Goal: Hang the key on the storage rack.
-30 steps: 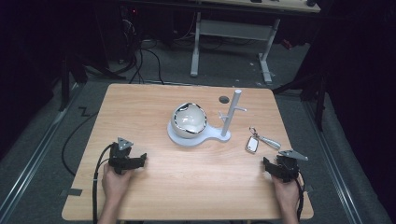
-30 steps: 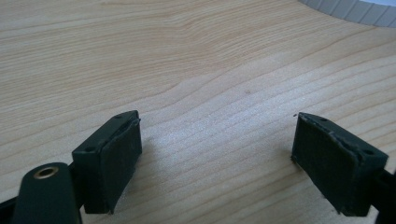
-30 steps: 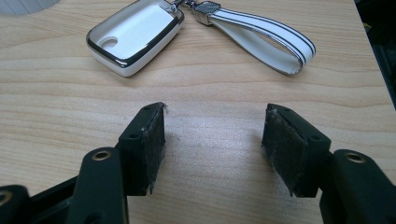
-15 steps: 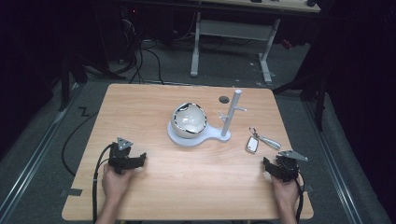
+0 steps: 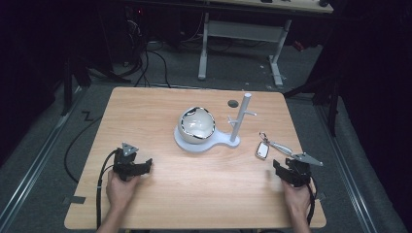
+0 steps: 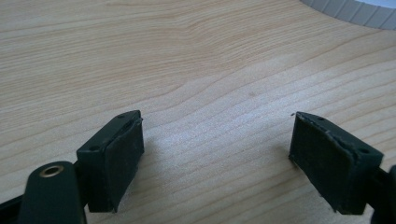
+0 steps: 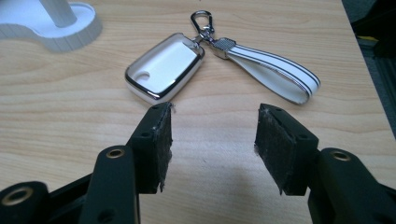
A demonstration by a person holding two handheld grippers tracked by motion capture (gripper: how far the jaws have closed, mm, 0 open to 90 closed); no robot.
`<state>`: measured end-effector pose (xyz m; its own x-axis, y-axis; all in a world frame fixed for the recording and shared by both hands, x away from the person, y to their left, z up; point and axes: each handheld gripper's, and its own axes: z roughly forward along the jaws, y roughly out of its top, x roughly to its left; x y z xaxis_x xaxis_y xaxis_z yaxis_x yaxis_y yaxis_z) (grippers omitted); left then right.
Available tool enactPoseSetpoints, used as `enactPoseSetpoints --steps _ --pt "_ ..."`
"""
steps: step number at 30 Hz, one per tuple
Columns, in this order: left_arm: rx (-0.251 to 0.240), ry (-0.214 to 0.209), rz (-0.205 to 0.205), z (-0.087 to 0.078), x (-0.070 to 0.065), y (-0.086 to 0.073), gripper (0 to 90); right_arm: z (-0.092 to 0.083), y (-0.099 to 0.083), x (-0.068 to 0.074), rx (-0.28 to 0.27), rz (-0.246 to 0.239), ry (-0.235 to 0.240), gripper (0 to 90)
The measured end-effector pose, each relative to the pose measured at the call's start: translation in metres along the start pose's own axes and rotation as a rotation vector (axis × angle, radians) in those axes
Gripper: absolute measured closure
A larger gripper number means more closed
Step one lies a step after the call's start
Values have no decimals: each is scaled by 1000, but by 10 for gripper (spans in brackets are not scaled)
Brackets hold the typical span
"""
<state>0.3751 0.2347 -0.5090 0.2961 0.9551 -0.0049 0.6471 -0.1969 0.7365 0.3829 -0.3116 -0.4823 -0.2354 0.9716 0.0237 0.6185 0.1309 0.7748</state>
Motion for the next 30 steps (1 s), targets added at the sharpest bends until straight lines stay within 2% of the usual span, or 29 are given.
enactPoseSetpoints --steps 8,9,12,17,20,25,29,30 --pt "0 -2 0 0 0 0 177 6 8 11 -5 -7 29 452" --pt "0 -2 0 0 0 0 177 10 8 13 2 6 32 441" --pt "-1 -3 0 1 0 0 177 14 12 15 15 3 32 429" --pt "-1 -3 0 1 0 1 177 23 24 23 34 -17 39 424" --pt "0 -3 1 0 0 0 177 31 33 26 39 -10 41 426" --pt "0 -3 0 0 0 0 177 47 43 28 62 17 34 408" --pt "0 -3 1 0 0 0 177 57 48 29 75 24 13 384" --pt "-1 -3 0 0 0 0 177 62 52 30 83 24 -8 373"
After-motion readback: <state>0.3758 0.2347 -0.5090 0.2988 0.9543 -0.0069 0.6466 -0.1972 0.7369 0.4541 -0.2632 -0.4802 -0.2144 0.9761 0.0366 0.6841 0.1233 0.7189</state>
